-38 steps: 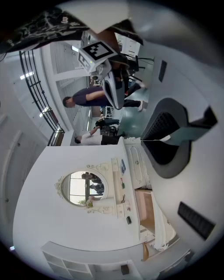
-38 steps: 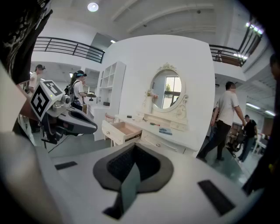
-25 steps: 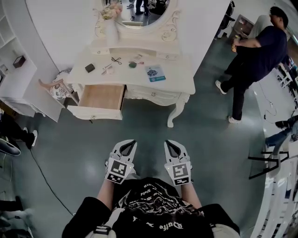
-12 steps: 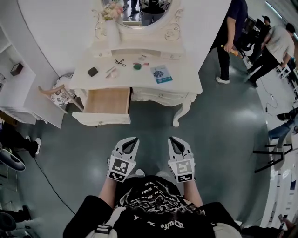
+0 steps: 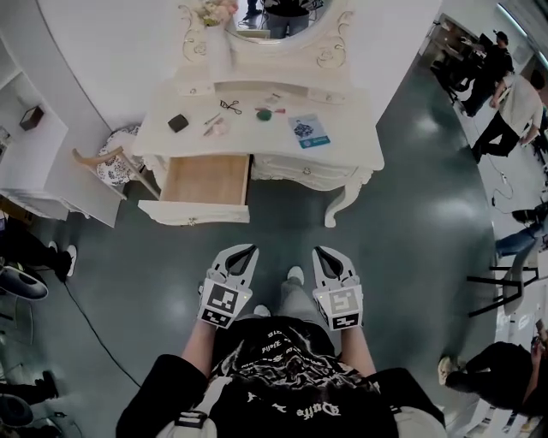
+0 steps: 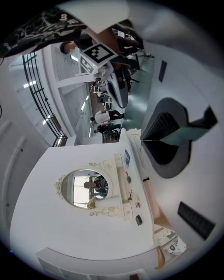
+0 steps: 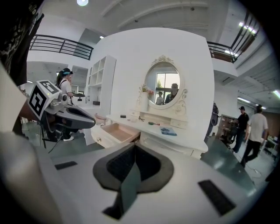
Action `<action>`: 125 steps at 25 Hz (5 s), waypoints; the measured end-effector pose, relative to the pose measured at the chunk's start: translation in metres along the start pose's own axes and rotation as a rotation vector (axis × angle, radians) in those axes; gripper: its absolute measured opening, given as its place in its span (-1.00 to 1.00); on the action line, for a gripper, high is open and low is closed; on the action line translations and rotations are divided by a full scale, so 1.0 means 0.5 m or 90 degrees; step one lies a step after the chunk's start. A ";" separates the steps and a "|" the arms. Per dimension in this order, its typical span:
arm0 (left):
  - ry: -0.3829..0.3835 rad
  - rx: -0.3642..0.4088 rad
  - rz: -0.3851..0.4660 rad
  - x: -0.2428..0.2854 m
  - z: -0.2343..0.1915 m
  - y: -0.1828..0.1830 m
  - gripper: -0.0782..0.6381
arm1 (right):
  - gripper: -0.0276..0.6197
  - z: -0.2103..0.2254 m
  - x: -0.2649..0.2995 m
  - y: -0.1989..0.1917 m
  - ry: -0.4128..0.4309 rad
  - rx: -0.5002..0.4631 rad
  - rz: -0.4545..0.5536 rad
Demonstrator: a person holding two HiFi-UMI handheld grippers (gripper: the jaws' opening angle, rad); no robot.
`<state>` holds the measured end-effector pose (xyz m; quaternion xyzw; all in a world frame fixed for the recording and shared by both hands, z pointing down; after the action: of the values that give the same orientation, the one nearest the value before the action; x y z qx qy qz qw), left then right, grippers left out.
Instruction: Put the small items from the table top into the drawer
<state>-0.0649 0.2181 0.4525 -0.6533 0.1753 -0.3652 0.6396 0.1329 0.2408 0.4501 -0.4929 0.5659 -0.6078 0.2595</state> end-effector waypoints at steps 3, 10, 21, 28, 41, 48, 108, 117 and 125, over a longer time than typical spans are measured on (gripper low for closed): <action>0.007 -0.002 -0.013 0.007 -0.007 -0.008 -0.73 | -0.88 0.003 0.019 -0.001 0.012 0.013 0.006; 0.052 -0.010 -0.020 0.058 -0.046 0.002 -0.73 | -0.88 0.047 0.099 0.006 0.061 -0.003 0.004; 0.087 -0.025 -0.028 0.215 -0.115 0.046 -0.73 | -0.88 0.187 0.243 0.041 0.099 -0.035 0.002; 0.095 -0.030 -0.045 0.323 -0.131 0.069 -0.73 | -0.88 0.287 0.310 0.044 0.112 -0.029 -0.005; 0.141 -0.048 -0.044 0.479 -0.153 0.092 -0.73 | -0.88 0.435 0.407 0.022 0.134 -0.021 -0.035; 0.139 -0.049 -0.053 0.503 -0.161 0.093 -0.73 | -0.87 0.452 0.416 0.005 0.130 -0.001 -0.063; 0.183 -0.112 -0.080 0.495 -0.477 0.057 -0.73 | 0.24 0.488 0.803 -0.019 0.117 0.075 -0.336; 0.196 -0.118 -0.088 0.503 -0.498 0.052 -0.73 | 0.24 0.490 0.815 -0.019 0.096 0.073 -0.342; 0.218 -0.122 -0.090 0.494 -0.505 0.048 -0.73 | -0.50 0.498 0.820 -0.014 0.081 0.061 -0.328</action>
<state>-0.0705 -0.1354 0.4701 -0.6505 0.2692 -0.4965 0.5079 0.2016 -0.2232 0.5504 -0.5687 0.4077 -0.7095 0.0832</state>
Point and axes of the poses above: the fingertips, and each gripper's own axes: x forward along the fingers, z to its right, y out of its top, the point moved 6 cm from there along -x, backward along the fingers, and after that the axes turned 5 degrees about z, right-handed, at the moved point
